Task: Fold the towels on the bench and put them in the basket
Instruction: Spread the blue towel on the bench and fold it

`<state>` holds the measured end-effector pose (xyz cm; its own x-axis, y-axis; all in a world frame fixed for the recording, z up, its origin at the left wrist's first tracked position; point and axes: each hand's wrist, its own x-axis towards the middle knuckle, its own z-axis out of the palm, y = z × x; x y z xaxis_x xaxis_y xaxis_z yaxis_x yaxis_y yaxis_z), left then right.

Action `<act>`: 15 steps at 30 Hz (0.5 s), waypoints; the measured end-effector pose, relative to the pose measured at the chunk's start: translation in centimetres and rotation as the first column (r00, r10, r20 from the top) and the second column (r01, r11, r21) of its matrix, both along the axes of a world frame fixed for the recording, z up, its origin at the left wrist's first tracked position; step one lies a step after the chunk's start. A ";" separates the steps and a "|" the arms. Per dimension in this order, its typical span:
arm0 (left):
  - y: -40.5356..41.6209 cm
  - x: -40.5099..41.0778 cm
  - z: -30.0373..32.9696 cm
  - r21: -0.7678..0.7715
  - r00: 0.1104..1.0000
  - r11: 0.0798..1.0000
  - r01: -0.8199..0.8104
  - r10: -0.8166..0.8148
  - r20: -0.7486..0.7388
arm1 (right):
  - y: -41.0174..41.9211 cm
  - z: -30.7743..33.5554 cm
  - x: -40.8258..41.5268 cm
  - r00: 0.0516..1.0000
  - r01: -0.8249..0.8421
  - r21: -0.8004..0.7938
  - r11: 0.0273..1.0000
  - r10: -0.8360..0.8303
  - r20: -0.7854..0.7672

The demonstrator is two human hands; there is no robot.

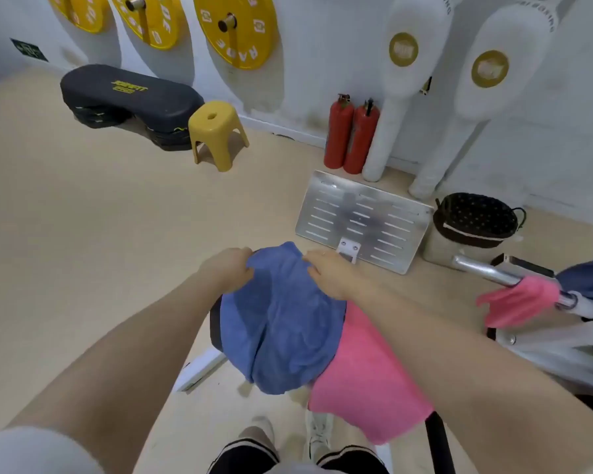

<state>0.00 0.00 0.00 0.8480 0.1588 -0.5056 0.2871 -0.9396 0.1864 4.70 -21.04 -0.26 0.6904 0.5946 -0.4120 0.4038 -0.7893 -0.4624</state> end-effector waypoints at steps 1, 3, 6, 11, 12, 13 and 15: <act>0.2 0.4 -0.6 0.008 0.999 1.000 -0.002 0.002 -0.039 | 0.7 -0.5 0.3 1.000 -0.010 -0.018 1.000 0.009 -0.027; 0.8 1.0 -2.4 -0.002 0.996 0.999 -0.035 0.034 -0.083 | 2.2 -1.7 0.6 0.998 -0.029 -0.030 0.999 0.027 -0.061; 1.1 1.7 -4.3 0.012 0.993 0.998 -0.055 0.056 -0.107 | 4.2 -3.6 0.7 0.990 -0.001 -0.036 0.999 -0.004 -0.141; 1.3 3.2 -5.3 0.027 0.992 0.998 -0.052 0.055 -0.112 | 5.7 -5.9 -0.3 0.971 0.055 -0.075 0.996 -0.071 -0.228; 1.1 3.2 -5.3 0.009 0.992 0.999 -0.046 0.047 -0.121 | 5.8 -6.1 -0.6 0.970 0.082 -0.075 0.994 -0.097 -0.223; 1.0 3.2 -5.3 -0.011 0.992 0.999 -0.033 0.032 -0.121 | 5.9 -6.1 -0.9 0.966 0.114 -0.070 0.991 -0.127 -0.224; 1.0 2.8 -5.1 -0.168 0.993 0.984 -0.059 0.041 -0.110 | 5.9 -5.6 -1.5 0.955 0.186 -0.043 0.982 -0.191 -0.227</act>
